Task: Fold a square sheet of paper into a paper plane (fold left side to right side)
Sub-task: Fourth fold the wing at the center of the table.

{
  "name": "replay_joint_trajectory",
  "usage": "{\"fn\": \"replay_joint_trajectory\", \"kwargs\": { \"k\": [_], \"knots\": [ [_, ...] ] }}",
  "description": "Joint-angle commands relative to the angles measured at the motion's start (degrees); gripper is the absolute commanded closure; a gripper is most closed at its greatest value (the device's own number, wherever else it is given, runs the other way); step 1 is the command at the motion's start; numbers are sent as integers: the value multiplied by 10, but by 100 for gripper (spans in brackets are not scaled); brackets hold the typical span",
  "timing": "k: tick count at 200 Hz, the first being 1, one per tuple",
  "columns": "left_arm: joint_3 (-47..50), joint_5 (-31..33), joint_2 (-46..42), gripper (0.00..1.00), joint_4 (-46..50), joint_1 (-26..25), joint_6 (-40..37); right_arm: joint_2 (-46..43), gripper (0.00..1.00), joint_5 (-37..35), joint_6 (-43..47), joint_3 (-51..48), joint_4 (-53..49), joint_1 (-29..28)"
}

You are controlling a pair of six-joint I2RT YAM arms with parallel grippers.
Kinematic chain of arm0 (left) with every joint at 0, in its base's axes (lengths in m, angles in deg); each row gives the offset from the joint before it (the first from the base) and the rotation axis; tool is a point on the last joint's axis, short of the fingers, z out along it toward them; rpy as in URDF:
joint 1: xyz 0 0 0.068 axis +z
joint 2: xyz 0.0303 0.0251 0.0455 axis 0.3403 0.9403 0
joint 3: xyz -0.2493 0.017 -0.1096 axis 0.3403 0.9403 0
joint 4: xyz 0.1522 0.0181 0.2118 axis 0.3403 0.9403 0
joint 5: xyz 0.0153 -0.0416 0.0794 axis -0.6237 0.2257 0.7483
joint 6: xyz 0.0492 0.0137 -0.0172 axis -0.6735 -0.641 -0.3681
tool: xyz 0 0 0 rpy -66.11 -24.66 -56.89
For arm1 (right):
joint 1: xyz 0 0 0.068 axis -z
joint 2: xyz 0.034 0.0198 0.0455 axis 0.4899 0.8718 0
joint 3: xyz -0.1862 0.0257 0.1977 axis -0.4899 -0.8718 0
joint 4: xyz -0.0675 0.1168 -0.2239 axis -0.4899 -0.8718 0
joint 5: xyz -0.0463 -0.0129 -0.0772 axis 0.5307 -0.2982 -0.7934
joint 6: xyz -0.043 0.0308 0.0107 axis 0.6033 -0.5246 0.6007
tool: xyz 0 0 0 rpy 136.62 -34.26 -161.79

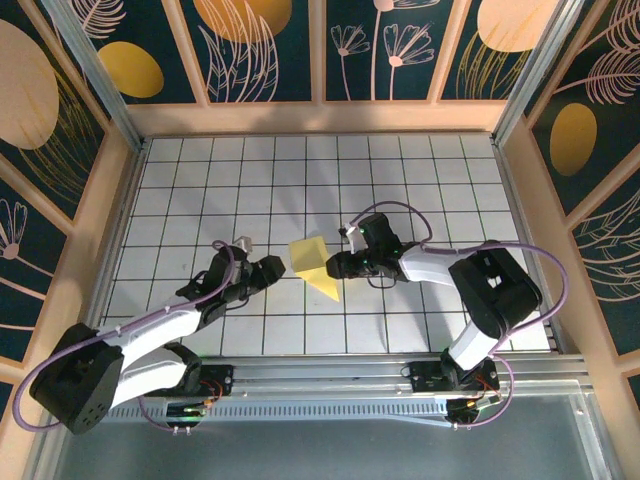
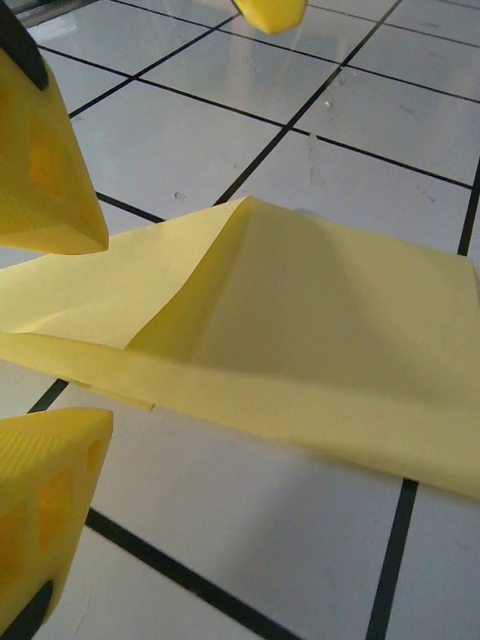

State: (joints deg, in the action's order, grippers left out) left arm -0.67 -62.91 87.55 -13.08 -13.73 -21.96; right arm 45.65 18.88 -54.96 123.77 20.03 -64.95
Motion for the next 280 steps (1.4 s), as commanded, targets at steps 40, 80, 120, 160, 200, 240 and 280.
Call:
{"fn": "replay_joint_trajectory", "kwargs": {
  "k": [40, 80, 120, 160, 200, 240, 280],
  "knots": [
    [14, 5, -5, 24, -33, 8, 47, 11, 71, 30, -13, 4, 49, -5],
    [6, -53, 29, 18, -87, 24, 55, 6, 76, 28, -11, 0, 42, -5],
    [-10, -92, 80, 16, -136, 29, 62, 12, 76, 32, -18, -3, 53, -5],
    [-28, -108, 134, 16, -161, 30, 69, 1, 100, 35, -23, -1, 49, -5],
    [-45, -113, 171, 19, -180, 30, 69, -50, 100, 25, -36, -15, 54, -4],
    [-67, -129, 209, 28, -199, 30, 71, -78, 100, 34, -49, -33, 69, -3],
    [-90, -143, 243, 33, -206, 30, 67, -88, 100, 37, -58, -44, 77, -3]
  ]
}}
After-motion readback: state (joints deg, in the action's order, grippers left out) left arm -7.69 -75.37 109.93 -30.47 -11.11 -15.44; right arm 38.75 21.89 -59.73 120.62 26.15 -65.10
